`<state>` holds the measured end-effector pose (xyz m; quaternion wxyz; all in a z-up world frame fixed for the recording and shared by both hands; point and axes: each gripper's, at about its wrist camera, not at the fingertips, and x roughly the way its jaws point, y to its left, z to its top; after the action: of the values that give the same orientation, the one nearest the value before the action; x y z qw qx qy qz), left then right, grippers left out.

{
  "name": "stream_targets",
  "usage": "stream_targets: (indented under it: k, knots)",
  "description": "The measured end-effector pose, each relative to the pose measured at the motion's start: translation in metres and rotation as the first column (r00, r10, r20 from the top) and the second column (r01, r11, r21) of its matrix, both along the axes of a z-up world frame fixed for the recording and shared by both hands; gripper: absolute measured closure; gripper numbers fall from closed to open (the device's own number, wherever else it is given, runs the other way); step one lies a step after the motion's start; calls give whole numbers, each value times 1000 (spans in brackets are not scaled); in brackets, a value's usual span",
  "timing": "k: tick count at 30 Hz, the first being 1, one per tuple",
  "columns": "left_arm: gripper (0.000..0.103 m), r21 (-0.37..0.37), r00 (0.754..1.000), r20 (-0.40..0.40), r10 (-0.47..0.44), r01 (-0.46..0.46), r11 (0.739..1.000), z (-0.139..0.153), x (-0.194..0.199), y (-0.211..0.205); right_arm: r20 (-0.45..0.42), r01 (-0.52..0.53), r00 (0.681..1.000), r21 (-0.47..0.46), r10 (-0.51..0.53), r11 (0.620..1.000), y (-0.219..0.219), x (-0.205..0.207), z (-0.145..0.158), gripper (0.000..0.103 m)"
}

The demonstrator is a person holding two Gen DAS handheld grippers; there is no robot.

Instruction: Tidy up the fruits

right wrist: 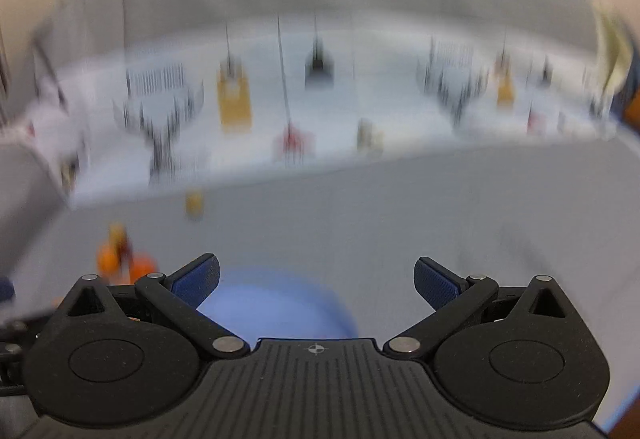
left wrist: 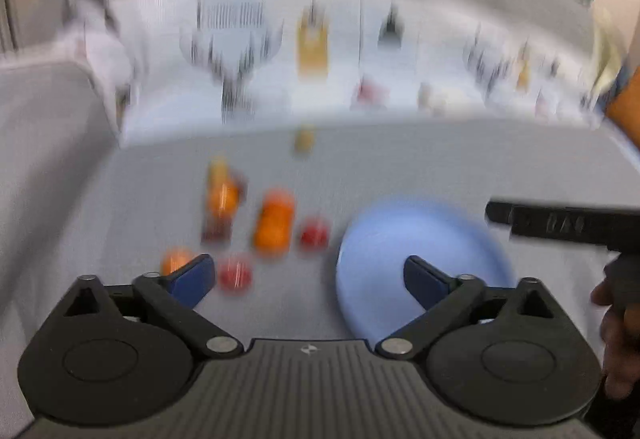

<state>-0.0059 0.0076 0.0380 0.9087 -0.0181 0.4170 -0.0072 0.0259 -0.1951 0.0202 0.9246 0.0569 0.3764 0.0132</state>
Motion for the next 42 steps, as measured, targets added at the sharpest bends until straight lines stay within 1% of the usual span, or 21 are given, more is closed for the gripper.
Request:
stream_targets:
  k: [1, 2, 3, 4, 5, 6, 9, 11, 13, 16, 17, 20, 22, 24, 26, 28, 30, 33, 36, 42]
  knots:
    - [20, -54, 999, -42, 24, -27, 998, -3, 5, 5, -46, 7, 999, 15, -6, 1000, -2, 5, -8, 6]
    - [21, -104, 999, -40, 35, -39, 994, -4, 8, 10, -84, 23, 996, 5, -23, 1000, 0, 6, -19, 18]
    - [21, -125, 998, -33, 46, -50, 991, -3, 12, 13, -123, 37, 992, -18, -39, 999, -1, 11, -28, 24]
    - [21, -117, 998, -21, 56, -58, 991, -2, 16, 13, -160, 46, 986, -38, -51, 998, -2, 16, -40, 33]
    - [21, -105, 998, -16, 58, -60, 993, -2, 17, 12, -187, 51, 981, -43, -58, 998, -3, 18, -49, 35]
    - [21, -101, 998, -20, 58, -60, 993, -3, 19, 10, -214, 60, 975, -45, -68, 997, -5, 20, -55, 35]
    - [20, -120, 999, -40, 35, -40, 992, -8, 21, 6, -264, 77, 960, -64, -92, 995, -8, 21, -67, 35]
    - [20, -94, 999, -34, 14, -17, 995, -11, 17, 3, -294, 86, 949, -88, -109, 992, -5, 20, -68, 35]
    - [20, -83, 1000, -31, 0, -2, 997, -13, 17, 1, -309, 95, 943, -113, -126, 989, -6, 21, -72, 35]
    - [20, -103, 999, -43, -3, -2, 995, -17, 18, 2, -303, 103, 941, -164, -150, 981, -10, 18, -69, 37]
    - [20, -107, 999, -50, -3, -2, 994, -19, 18, 2, -296, 111, 942, -165, -157, 980, -12, 16, -67, 37]
    - [19, -100, 998, -64, -13, 7, 995, -23, 20, -1, -268, 102, 954, -129, -134, 986, -21, 10, -59, 37]
    - [19, -92, 998, -65, -21, 15, 996, -24, 20, -4, -240, 96, 964, -74, -111, 993, -22, 7, -54, 37]
    - [19, -88, 997, -66, -28, 22, 996, -25, 21, -7, -225, 63, 972, -43, -71, 997, -21, 7, -53, 35]
    - [19, -88, 997, -69, -31, 25, 996, -26, 21, -8, -238, 28, 971, -20, -32, 999, -19, 7, -57, 34]
    - [19, -90, 997, -72, -33, 27, 996, -27, 21, -8, -272, -2, 962, -15, -2, 1000, -13, 9, -64, 34]
    - [19, -86, 996, -77, -36, 29, 996, -28, 21, -8, -294, -29, 956, -49, 13, 998, -14, 6, -71, 34]
    - [18, -82, 995, -86, -45, 38, 996, -30, 22, -9, -314, -16, 949, -135, -28, 991, -14, 4, -76, 37]
    - [18, -64, 993, -100, -55, 49, 997, -33, 22, -12, -312, 24, 948, -138, -66, 990, -20, 2, -75, 38]
    - [18, -44, 992, -107, -67, 62, 997, -36, 22, -18, -311, 9, 948, -170, -62, 985, -14, -1, -73, 40]
